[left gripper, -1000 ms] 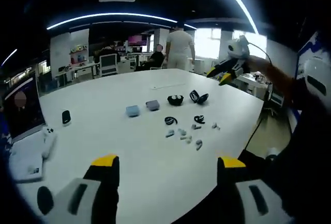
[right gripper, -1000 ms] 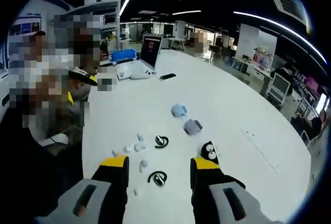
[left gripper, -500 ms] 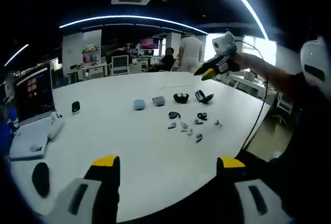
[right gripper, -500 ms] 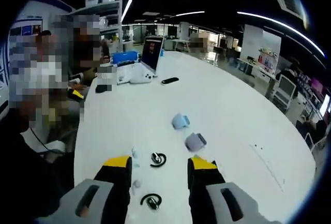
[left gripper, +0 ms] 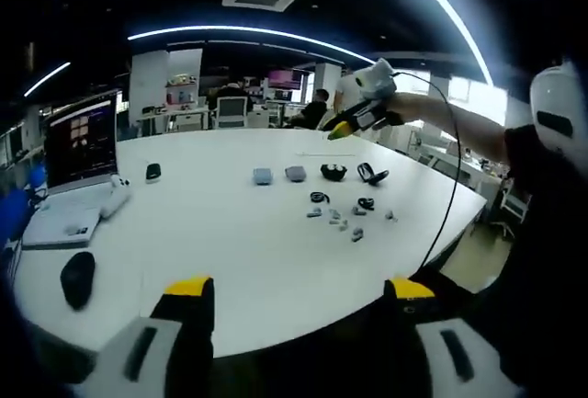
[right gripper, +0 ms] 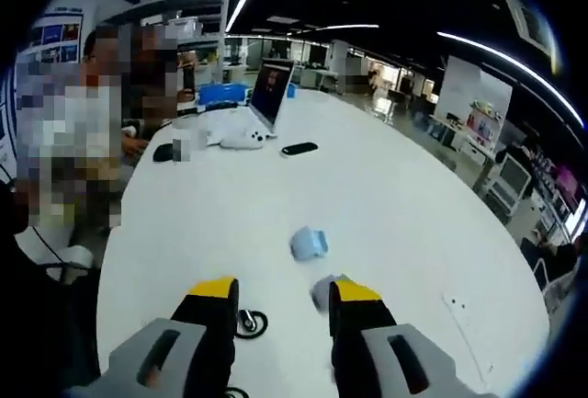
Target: Pick up the earbuds from the table and place the earbuds into the earbud case
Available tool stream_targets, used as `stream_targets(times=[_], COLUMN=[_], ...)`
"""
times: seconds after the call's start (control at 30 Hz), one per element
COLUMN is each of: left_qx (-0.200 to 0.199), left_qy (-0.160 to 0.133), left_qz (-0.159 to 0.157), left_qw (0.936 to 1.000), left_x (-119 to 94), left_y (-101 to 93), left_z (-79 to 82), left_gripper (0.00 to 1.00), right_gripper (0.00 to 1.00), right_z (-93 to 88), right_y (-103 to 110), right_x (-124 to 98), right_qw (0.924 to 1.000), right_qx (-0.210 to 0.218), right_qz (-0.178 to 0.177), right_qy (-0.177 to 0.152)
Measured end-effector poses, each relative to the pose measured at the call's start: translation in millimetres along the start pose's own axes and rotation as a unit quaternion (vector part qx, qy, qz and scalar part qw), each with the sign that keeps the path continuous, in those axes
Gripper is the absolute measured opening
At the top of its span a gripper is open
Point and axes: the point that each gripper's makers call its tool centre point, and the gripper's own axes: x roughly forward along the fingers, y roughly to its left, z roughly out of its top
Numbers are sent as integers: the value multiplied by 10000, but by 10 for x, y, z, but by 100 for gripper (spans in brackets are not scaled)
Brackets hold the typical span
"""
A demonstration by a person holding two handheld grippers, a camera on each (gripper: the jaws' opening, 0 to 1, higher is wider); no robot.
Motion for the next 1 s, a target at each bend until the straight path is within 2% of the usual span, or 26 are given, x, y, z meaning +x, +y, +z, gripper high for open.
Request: stream_targets(times=[0.17,0.47,0.8,1.0], left_qx=[-28,-103,-141,-149], left_qy=[1,-63,-26,-8], left_qz=[39,85,110,143], left_qw=[10000,9999,9998,9998], left_x=[-42,-79,-93,-92], left_y=[11,26,65,107], left_z=[-29,-38,-58,-52], left_gripper=[76,75,75,75], right_gripper=[38,31,23,23], right_z=[-4,-24,-91,-101], right_y=[-83,-198,-373,-485], right_x=[185,489,957,1186], right_qw=[9999,9993,9978,9971], right_qx=[-32,132,106,121], right_qz=[-37,-113,-201,-173], right_qy=[151,345,624,727])
